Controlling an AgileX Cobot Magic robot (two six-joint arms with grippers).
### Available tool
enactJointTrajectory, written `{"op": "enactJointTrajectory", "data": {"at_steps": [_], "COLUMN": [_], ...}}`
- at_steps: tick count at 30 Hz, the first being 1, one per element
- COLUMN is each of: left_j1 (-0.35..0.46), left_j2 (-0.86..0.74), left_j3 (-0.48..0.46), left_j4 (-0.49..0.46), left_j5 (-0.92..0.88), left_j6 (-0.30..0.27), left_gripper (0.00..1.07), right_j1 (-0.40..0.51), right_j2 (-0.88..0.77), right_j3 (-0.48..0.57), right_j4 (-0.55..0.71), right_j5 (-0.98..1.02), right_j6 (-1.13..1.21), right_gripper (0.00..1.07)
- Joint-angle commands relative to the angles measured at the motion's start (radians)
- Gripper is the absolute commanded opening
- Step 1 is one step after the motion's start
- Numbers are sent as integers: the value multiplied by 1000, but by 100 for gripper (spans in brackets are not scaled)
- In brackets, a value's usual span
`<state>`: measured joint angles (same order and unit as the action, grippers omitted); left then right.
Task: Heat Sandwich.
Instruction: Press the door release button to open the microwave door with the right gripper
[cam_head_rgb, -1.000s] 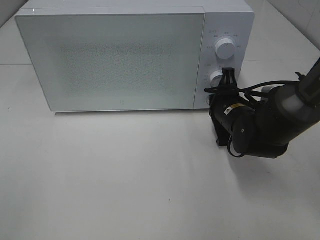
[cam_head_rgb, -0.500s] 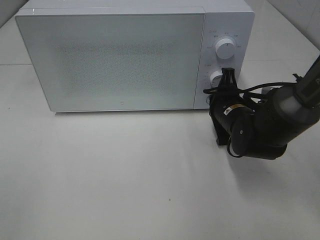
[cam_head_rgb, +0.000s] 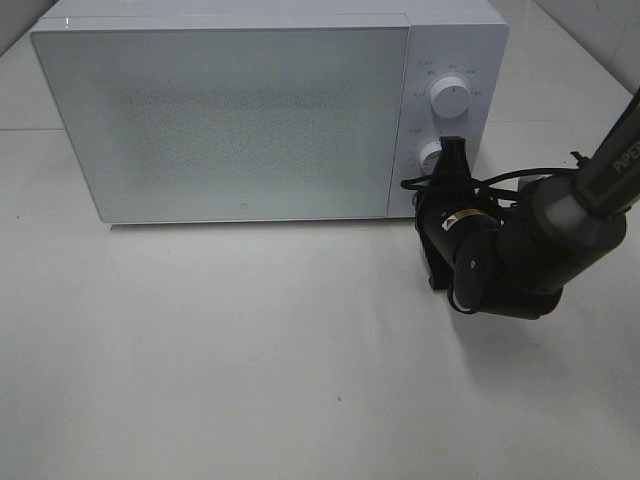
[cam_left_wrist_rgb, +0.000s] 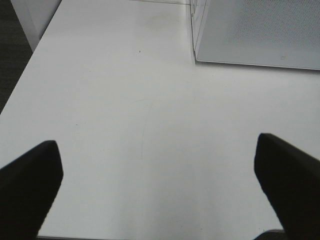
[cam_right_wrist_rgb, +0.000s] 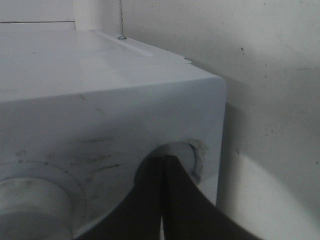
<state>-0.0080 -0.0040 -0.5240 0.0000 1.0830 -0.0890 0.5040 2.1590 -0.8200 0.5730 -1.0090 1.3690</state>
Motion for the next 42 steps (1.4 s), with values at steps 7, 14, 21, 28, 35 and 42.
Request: {"op": "enactJointTrajectory", "data": {"at_steps": [7,14,21,28,35,42], "left_j1": [3,3,3,3,3,3], "left_j2": [-17,-17,-17,-17,-17,-17], "left_j3": [4,4,4,4,4,4], "left_j4": [0,0,0,0,0,0], "left_j5": [-12,-12,-12,-12,-12,-12], "left_j6": [-4,-4,-4,-4,-4,-4], "left_gripper": [100,100,100,100,100,100], "right_j1": [-51,-51,-51,-50,-48,-48], "right_j2": [-4,-4,-4,-4,-7,-21], "right_j3": [-91,-91,-91,-91,-90,-90], "right_j4": [-53,-53,-71,-73,-73,-76], "right_j5": [-112,-153,-171,-156,-97,-12], "right_j6": [-52,-50,-48,-47,-47,-41], "right_gripper": [0,0,0,0,0,0]}}
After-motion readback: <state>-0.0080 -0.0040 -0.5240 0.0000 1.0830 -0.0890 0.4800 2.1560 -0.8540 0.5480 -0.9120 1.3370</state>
